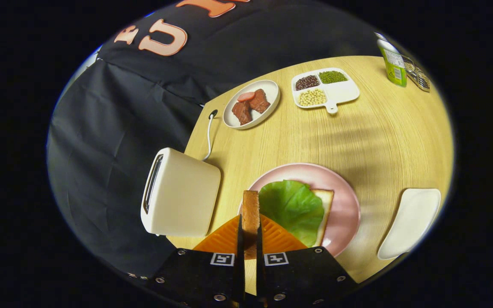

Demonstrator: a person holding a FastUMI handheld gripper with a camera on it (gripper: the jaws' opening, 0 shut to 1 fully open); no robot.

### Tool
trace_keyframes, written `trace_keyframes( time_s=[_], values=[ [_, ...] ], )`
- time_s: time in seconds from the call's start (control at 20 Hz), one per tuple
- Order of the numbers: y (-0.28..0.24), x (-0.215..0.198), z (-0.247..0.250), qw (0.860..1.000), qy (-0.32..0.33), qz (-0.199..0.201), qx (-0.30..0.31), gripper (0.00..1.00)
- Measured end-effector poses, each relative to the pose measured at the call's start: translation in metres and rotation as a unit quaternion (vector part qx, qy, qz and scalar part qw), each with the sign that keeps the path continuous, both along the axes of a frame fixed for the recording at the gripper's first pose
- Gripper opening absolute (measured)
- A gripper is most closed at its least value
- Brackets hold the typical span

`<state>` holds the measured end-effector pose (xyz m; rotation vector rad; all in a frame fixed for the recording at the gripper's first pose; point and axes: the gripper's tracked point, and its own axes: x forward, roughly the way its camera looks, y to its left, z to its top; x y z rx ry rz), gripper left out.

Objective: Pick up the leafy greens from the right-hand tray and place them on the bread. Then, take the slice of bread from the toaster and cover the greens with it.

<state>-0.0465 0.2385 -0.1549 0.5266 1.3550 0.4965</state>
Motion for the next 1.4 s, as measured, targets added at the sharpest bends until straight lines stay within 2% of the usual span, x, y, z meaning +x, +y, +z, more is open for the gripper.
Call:
trace_keyframes(
  time_s=[0.45, 0.8, 1.0, 1.4],
  values=[
    [-0.022, 0.003, -0.021, 1.0, -0.007, 0.004, -0.023, 0.13],
    [-0.051, 0.021, -0.038, 0.995, -0.048, -0.014, -0.081, 0.39],
    [-0.055, 0.026, -0.029, 0.995, -0.067, -0.021, -0.074, 0.5],
    [-0.079, 0.043, 0.003, 0.979, -0.17, -0.03, -0.106, 0.73]
  ],
)
